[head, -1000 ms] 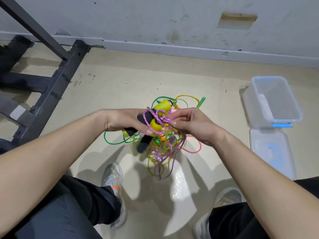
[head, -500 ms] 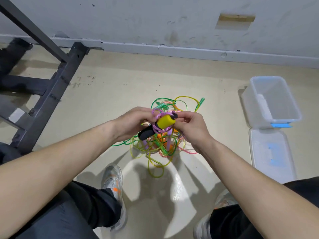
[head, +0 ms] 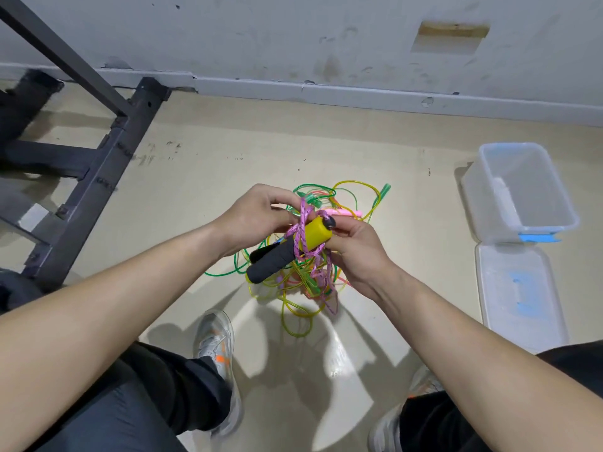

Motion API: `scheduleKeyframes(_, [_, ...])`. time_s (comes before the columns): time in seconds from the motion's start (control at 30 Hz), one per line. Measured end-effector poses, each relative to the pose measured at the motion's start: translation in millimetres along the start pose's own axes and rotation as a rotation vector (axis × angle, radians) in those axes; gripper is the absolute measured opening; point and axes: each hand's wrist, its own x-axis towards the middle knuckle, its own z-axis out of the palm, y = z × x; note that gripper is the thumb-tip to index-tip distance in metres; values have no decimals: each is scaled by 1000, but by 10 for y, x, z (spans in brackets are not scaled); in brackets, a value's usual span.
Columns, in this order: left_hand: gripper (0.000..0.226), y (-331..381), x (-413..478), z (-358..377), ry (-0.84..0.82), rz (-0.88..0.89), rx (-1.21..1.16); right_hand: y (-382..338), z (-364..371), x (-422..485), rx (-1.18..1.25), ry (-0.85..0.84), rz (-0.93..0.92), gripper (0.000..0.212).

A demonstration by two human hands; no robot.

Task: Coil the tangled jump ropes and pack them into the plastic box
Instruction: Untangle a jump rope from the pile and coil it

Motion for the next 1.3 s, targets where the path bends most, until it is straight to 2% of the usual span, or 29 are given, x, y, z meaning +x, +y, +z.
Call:
scheduleKeyframes(0.1, [17, -35, -4, 39, -14, 70, 82, -53, 4, -36, 35, -29, 18, 30])
scheduleKeyframes(0.3, [22, -18, -37, 101, 20, 90, 168, -86, -7, -66, 133, -74, 83, 20])
scheduleKeyframes(0.4, [25, -20, -50, 124, 115, 114, 328, -121, 18, -106, 177, -127, 144, 26])
scheduleKeyframes(0.47, [28, -7, -53, 110, 155, 115, 368, -167, 33, -125, 220, -140, 194, 39])
scheduleKeyframes(0.57, [31, 30, -64, 74, 157, 78, 347, -310, -11, -135, 365, -249, 276, 27])
scheduleKeyframes(0.63, [34, 42, -68, 86, 149, 57, 336, -403, -18, -142, 240, -323, 285, 33])
scheduleKeyframes(0.7, [37, 15, -70, 125, 153, 61, 345, -372, 32, -162, -15, -278, 238, 27])
scheduleKeyframes(0.8, [34, -26, -100, 208, 131, 77, 393, -224, 128, -155, -250, -34, 157, 33])
scheduleKeyframes(0.87, [29, -29, -121, 225, 117, 72, 399, -163, 97, -110, -264, 135, 185, 23])
scheduleKeyframes(0.93, [28, -36, -105, 198, 193, 45, 412, -181, -7, -53, -235, 253, 210, 10])
scheduleKeyframes(1.0, [28, -49, -66, 153, 323, 5, 417, -218, -112, -8, -196, 266, 197, 4])
scheduleKeyframes(1.07, [25, -18, -48, 116, 368, -4, 453, -221, -171, 16, -206, 199, 176, 9])
scheduleKeyframes(1.13, [22, 25, -10, 51, 259, -8, 557, -228, -196, 34, -282, 112, 127, 18])
scheduleKeyframes(1.17, [21, 47, 11, 4, 180, -37, 536, -250, -211, 41, -312, 76, 94, 20])
scheduleKeyframes(1.23, [17, 118, 26, -70, 0, -139, 246, -342, -272, 67, -412, 25, 53, 23])
scheduleKeyframes(1.3, [24, 147, 39, -107, -146, -224, 20, -441, -355, 111, -628, 39, 13, 26])
